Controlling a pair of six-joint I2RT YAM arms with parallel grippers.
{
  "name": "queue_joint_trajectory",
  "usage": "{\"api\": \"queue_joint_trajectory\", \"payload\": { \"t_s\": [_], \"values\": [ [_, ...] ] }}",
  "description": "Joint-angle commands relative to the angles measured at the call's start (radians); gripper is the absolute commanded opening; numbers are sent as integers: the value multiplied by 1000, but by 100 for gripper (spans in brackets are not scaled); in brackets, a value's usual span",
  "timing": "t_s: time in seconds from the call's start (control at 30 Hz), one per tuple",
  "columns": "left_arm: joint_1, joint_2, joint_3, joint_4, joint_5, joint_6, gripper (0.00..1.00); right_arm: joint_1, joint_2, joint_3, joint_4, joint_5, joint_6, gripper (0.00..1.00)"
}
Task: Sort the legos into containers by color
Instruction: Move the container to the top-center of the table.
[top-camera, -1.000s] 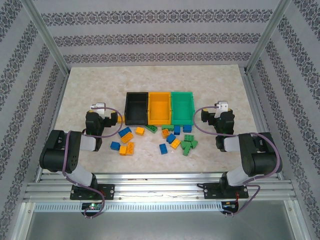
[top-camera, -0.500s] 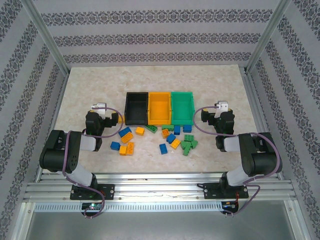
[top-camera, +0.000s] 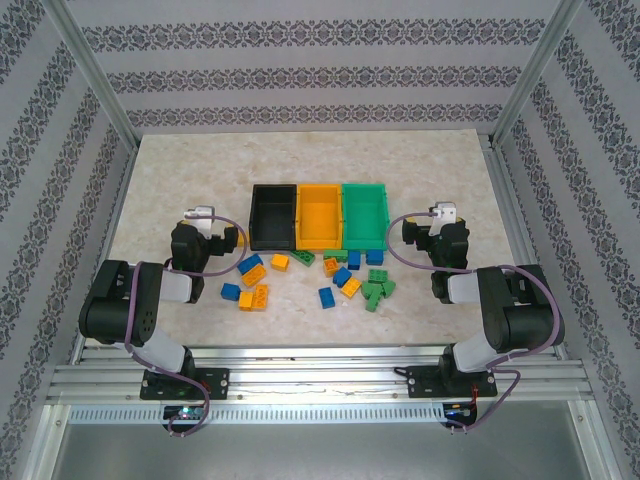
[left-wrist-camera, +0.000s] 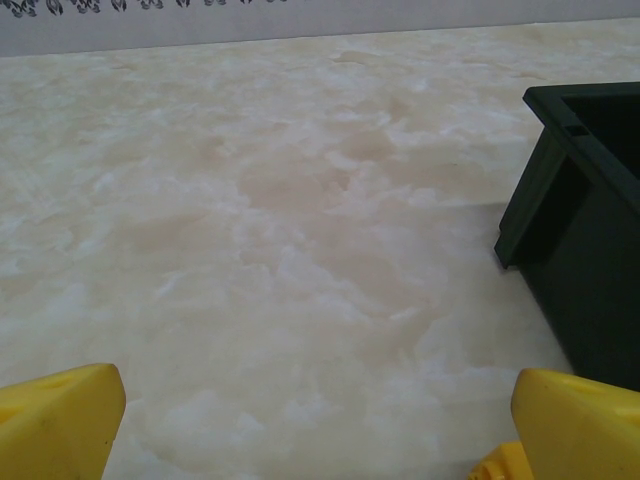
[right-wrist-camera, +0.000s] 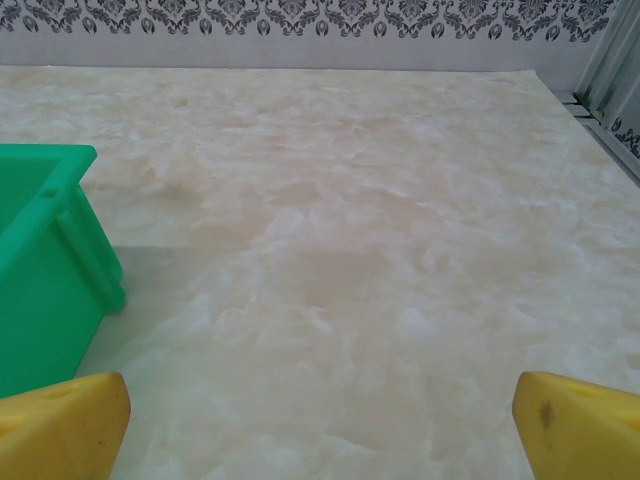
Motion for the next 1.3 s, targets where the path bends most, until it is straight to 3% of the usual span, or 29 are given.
{"api": "queue_joint_trajectory", "payload": {
  "t_s": [0.0, 0.17, 0.33, 0.47, 0.67, 0.83, 0.93, 1.0, 1.13, 1.27],
  "values": [
    [6, -4, -46, 113, 13, 11, 100, -1, -36, 0, 63, 17, 1, 98],
    [6, -87, -78, 106, -24, -2, 100, 3, -198, -62, -8, 40, 0, 98],
    [6, -271, -15, -160, -64, -20, 100, 1, -403, -97, -77, 115, 109, 98],
    [10, -401, 71, -399, -131, -223, 99, -20, -486, -17, -345, 39, 249, 98],
    [12, -391, 189, -550, 138, -359, 100, -23, -330, 166, -570, -239, 374, 97],
    [9, -232, 359, -805, 289, -426, 100, -21, -148, 262, -700, -415, 468, 74],
    [6, -180, 381, -832, 314, -449, 99, -12, -81, 319, -810, -439, 462, 64],
    [3, -121, 439, -911, 356, -440, 92, -1, -48, 347, -854, -448, 448, 59],
    [-25, -9, 538, -1039, 402, -381, 68, 39, -19, 368, -862, -433, 448, 52],
    [-51, 35, 547, -1029, 418, -379, 64, 81, 13, 399, -880, -407, 441, 47]
  ]
}}
